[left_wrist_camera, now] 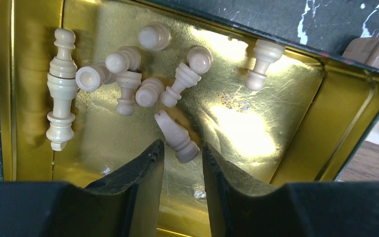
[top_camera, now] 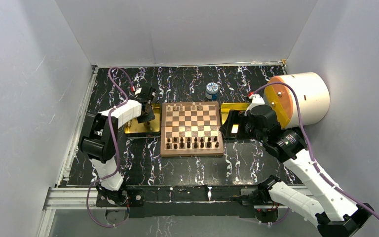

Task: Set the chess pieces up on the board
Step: Pick up the chess piece from the storage box.

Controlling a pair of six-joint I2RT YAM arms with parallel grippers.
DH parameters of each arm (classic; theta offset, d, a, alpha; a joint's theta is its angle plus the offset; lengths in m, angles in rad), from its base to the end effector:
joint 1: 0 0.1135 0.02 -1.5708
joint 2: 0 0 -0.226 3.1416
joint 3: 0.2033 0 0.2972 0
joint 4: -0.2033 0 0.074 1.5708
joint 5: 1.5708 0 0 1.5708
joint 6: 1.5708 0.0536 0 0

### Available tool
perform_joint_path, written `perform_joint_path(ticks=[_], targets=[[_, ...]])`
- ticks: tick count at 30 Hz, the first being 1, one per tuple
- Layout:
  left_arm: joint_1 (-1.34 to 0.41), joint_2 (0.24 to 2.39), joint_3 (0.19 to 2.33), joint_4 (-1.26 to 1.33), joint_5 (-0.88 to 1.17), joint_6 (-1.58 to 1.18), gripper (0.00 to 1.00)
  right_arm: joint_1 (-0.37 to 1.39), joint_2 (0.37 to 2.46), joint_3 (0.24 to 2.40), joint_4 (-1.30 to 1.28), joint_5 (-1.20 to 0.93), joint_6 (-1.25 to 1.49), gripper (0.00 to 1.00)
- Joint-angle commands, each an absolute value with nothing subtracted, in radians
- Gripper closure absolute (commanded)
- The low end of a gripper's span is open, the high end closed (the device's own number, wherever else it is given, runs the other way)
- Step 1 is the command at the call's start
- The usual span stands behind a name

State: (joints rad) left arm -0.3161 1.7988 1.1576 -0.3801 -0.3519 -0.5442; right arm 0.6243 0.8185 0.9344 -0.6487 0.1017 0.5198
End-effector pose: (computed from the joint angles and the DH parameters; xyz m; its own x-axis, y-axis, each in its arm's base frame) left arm 0.3908 -0.1084 0.1016 -0.7560 -0.2641 -0.5990 -0.3163 0.9485 -0.0189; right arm 0.2121 0.1461 0.3071 -0.6113 0.1686 -0.7732 -0.2384 0.8924 0.3831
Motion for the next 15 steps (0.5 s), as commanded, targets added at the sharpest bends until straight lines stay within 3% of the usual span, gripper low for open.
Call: perform_joint_path(ticks=[1,15], targets=[[-0.31,1.788,1.143,-0.382,-0.375,-0.556,0.68,0.629,0.804,0.939,-0.607,0.102,0.521,0.01],[-0.31,1.764,1.108,-0.376,-0.313,-0.538,0.8,0.63,0.811,0.941,-0.612,0.1,0.53,0.01]])
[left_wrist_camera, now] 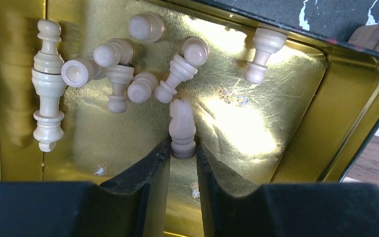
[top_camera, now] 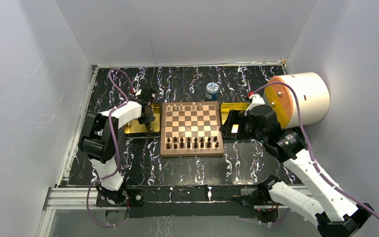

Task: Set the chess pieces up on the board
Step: Pick up the chess piece from the storage box, then place the chess piece on the chessboard.

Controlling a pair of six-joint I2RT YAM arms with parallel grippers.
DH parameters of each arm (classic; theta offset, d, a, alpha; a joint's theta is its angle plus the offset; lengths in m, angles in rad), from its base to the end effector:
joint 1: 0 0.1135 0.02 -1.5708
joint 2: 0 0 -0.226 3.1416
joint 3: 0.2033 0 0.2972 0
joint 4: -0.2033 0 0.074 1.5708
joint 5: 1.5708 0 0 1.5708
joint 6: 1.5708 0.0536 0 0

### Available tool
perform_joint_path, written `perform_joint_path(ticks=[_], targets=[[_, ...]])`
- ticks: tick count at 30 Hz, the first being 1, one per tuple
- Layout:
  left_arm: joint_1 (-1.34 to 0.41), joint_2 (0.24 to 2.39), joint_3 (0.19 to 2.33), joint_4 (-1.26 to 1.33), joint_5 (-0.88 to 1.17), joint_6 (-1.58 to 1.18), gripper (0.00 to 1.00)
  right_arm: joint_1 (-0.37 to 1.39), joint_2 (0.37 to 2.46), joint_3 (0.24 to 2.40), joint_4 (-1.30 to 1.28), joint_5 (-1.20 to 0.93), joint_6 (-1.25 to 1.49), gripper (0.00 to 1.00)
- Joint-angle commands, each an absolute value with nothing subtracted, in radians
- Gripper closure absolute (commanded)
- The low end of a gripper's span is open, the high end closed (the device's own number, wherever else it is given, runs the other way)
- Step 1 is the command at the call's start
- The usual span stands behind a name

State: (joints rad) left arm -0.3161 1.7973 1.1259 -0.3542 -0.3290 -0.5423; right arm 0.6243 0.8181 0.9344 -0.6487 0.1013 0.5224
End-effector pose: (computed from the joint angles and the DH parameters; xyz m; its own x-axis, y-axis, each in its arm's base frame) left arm 0.3862 -0.1081 0.0930 -0.7657 -0.2634 -0.5868 -0.3038 0.9522 -0.0310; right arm 0.2120 0.1460 0.3072 -0.6118 0.1711 -0.7723 -0.2372 0.8917 0.3854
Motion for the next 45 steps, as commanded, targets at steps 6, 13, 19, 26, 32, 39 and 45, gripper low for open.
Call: perform_joint_path(ticks=[6,13,19,26,32,39,45], targets=[[-0.309,1.69,1.134,-0.411,-0.282,-0.481,0.89,0.63,0.819,0.937,-0.603,0.077,0.538,0.01],[-0.31,1.575,1.167,-0.446,-0.254,-0.415,0.9,0.63,0.842,0.965,-0.601,0.051,0.555,0.02],[-0.311,1.459,1.165,-0.426,-0.057,-0.286,0.9,0.63,0.878,0.97,-0.566,-0.019,0.593,0.02],[-0.317,1.326,1.106,-0.373,0.2,-0.213,0.9,0.63,0.995,1.012,-0.5,-0.156,0.625,0.09],[-0.377,1.23,1.016,-0.275,0.315,-0.218,0.91,0.63,1.11,1.078,-0.429,-0.238,0.66,0.4],[-0.484,1.169,0.887,-0.147,0.439,-0.147,0.92,0.63,1.278,1.167,-0.345,-0.374,0.672,0.56],[-0.531,1.172,0.849,-0.132,0.498,-0.108,0.94,0.646,1.402,1.227,-0.321,-0.449,0.698,0.42]])
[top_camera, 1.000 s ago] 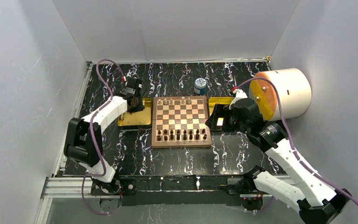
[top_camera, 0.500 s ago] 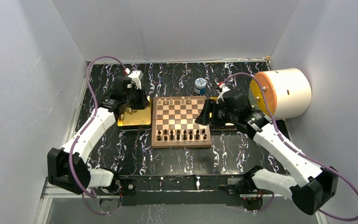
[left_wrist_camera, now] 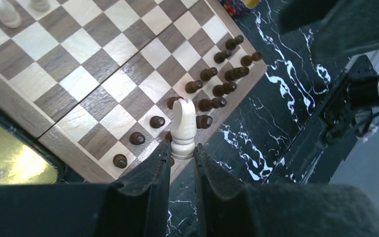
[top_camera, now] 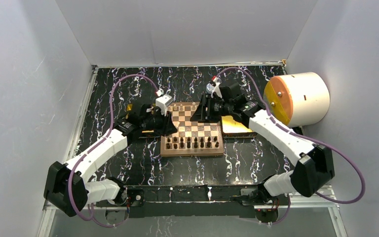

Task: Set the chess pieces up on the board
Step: Place the chess piece on the chessboard.

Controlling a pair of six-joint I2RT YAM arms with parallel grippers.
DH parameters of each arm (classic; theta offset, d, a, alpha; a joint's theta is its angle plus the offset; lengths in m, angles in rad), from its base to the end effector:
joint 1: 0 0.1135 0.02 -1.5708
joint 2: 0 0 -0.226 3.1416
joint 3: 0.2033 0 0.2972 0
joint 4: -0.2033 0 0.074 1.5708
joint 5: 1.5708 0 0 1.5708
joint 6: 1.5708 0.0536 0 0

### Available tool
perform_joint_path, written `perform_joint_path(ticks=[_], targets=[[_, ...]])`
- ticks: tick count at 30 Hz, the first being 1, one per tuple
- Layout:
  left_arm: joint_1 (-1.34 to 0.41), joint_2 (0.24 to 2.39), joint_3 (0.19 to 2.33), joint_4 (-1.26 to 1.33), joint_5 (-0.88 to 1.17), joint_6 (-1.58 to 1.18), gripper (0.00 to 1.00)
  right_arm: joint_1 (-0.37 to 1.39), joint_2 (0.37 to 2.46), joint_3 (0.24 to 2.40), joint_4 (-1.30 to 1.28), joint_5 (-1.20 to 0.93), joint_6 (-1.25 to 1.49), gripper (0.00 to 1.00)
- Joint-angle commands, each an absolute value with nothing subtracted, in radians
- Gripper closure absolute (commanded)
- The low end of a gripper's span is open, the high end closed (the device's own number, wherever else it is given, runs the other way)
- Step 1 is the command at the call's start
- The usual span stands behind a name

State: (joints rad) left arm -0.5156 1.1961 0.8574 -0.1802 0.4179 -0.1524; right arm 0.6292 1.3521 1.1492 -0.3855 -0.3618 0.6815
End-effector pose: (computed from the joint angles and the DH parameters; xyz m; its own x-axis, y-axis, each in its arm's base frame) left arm 0.2838 -0.1859 0.2227 -0.5414 0.1474 -0.8277 0.6830 0.6513 -0.3308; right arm 0.2891 0.2339 0.2653 -0.8452 0.1135 -0.5223 -0.3296 0.6585 0.6766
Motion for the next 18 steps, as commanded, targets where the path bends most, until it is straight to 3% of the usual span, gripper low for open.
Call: perform_joint_path(ticks=[1,8,13,18], targets=[[-0.533,1.169,0.843,-0.125,0.5,-0.108,0.94,0.652,1.427,1.243,-0.322,-0.461,0.695,0.39],[-0.535,1.145,0.816,-0.093,0.532,-0.105,0.94,0.675,1.567,1.373,-0.404,-0.535,0.622,0.29],[-0.537,1.135,0.816,-0.085,0.556,-0.104,0.95,0.69,1.6,1.377,-0.39,-0.582,0.618,0.38],[-0.537,1.129,0.815,-0.073,0.579,-0.111,0.96,0.692,1.596,1.357,-0.374,-0.593,0.615,0.39]])
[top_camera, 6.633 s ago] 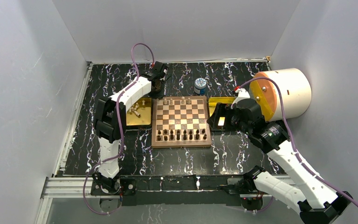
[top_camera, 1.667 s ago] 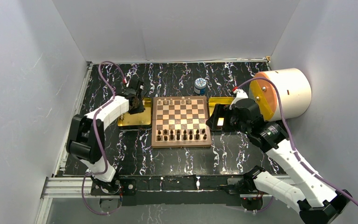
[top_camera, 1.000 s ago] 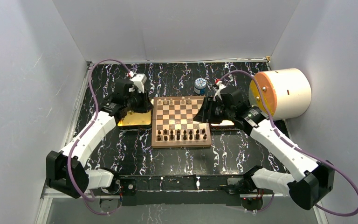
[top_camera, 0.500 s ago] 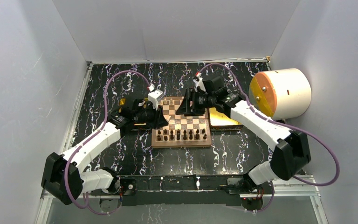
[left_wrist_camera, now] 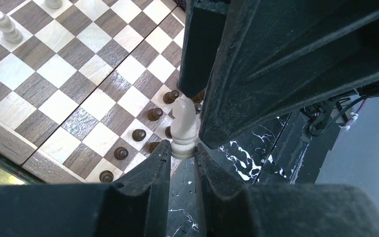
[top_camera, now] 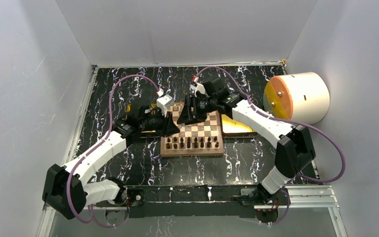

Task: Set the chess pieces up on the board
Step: Place the chess piece on the chessboard.

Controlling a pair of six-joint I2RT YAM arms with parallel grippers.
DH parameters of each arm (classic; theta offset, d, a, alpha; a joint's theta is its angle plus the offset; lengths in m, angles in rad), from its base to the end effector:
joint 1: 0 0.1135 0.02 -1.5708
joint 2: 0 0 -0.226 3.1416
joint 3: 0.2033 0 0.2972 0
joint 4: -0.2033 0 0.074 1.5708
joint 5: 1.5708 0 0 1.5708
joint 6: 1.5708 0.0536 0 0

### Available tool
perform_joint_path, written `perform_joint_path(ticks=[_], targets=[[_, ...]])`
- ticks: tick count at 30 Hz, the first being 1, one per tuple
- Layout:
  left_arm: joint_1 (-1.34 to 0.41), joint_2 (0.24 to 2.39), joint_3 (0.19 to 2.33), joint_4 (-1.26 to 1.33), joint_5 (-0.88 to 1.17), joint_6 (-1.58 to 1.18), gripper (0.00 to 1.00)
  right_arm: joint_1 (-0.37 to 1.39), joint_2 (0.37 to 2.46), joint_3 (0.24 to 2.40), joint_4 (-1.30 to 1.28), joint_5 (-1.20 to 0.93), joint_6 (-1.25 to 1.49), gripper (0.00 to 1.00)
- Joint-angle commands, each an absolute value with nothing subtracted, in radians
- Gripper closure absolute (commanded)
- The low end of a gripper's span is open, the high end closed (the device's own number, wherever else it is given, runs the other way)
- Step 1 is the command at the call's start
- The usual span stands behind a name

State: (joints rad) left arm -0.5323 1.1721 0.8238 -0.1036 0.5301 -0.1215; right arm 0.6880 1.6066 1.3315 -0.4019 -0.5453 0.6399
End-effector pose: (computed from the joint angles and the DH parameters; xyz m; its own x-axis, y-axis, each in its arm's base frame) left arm 0.2745 -0.1931 0.2263 -0.4740 0.1579 -0.8662 0.7781 0.5356 -0.3282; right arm 0.3052 0.2869 0.2430 -0.8989 -0.0780 -0.4312 -0.3970 0.5614 0.7261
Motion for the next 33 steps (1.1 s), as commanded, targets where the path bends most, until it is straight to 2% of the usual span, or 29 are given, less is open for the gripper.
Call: perform_joint_path(ticks=[1,5,8,12,15,20,23,26,33], targets=[[-0.537,1.127,0.813,-0.071,0.581,-0.113,0.96,0.692,1.594,1.35,-0.368,-0.595,0.616,0.38],[-0.538,1.119,0.807,-0.064,0.586,-0.115,0.96,0.692,1.599,1.337,-0.356,-0.597,0.622,0.35],[-0.538,1.115,0.805,-0.059,0.585,-0.121,0.96,0.695,1.591,1.321,-0.34,-0.604,0.624,0.4],[-0.538,1.11,0.804,-0.055,0.592,-0.122,0.96,0.696,1.581,1.298,-0.317,-0.604,0.635,0.54],[-0.538,1.101,0.803,-0.053,0.592,-0.121,0.96,0.696,1.576,1.279,-0.294,-0.625,0.649,0.59],[-0.538,1.091,0.796,-0.043,0.596,-0.122,0.96,0.696,1.565,1.256,-0.272,-0.626,0.66,0.6],[-0.538,1.086,0.795,-0.037,0.604,-0.123,0.96,0.695,1.568,1.257,-0.271,-0.628,0.664,0.53],[-0.538,1.077,0.791,-0.034,0.606,-0.121,0.96,0.695,1.569,1.253,-0.261,-0.626,0.668,0.52],[-0.538,1.064,0.78,-0.028,0.595,-0.115,0.96,0.695,1.564,1.248,-0.25,-0.63,0.672,0.68]])
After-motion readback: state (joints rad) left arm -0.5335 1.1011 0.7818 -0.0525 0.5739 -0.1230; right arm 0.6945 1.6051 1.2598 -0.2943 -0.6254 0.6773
